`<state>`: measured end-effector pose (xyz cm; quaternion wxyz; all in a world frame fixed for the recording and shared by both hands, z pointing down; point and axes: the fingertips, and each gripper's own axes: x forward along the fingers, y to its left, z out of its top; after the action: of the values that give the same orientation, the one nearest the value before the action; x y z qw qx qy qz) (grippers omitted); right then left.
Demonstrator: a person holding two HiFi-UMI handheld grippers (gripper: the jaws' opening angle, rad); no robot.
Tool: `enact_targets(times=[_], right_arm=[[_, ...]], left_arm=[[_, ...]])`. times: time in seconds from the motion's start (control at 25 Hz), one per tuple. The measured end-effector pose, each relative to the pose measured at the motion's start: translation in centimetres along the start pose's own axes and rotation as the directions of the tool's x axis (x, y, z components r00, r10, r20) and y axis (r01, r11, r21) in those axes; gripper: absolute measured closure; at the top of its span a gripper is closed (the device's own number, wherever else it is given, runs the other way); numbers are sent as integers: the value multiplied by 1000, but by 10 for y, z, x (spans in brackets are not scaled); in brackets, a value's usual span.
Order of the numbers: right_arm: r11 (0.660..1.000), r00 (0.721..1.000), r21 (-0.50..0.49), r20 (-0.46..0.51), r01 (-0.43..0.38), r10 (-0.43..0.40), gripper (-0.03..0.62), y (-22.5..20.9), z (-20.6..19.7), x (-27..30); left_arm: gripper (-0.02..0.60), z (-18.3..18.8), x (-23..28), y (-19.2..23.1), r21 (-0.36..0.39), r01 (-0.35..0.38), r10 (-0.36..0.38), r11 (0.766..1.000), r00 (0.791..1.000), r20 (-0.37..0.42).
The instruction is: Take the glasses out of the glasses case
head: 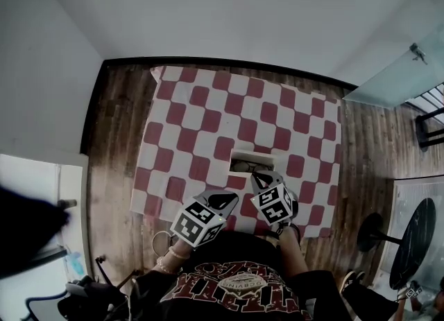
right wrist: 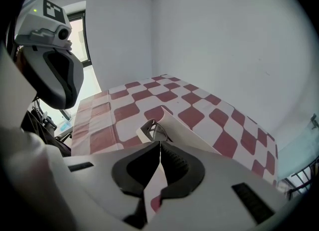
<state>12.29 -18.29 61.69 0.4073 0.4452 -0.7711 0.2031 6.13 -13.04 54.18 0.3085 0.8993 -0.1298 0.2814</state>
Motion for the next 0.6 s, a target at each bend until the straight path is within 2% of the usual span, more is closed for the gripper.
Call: enact_targets(times=[0.32, 0.6], right_arm=[[1000, 999, -16, -34, -3, 3, 574, 1, -6, 11], [994, 997, -106, -77, -1, -7, 574, 0, -9, 20]], left_arm=[[572, -6, -3, 4, -22, -10, 10, 1000, 1000, -1], [572, -12, -8, 9, -48, -28, 28, 998, 1000, 6]])
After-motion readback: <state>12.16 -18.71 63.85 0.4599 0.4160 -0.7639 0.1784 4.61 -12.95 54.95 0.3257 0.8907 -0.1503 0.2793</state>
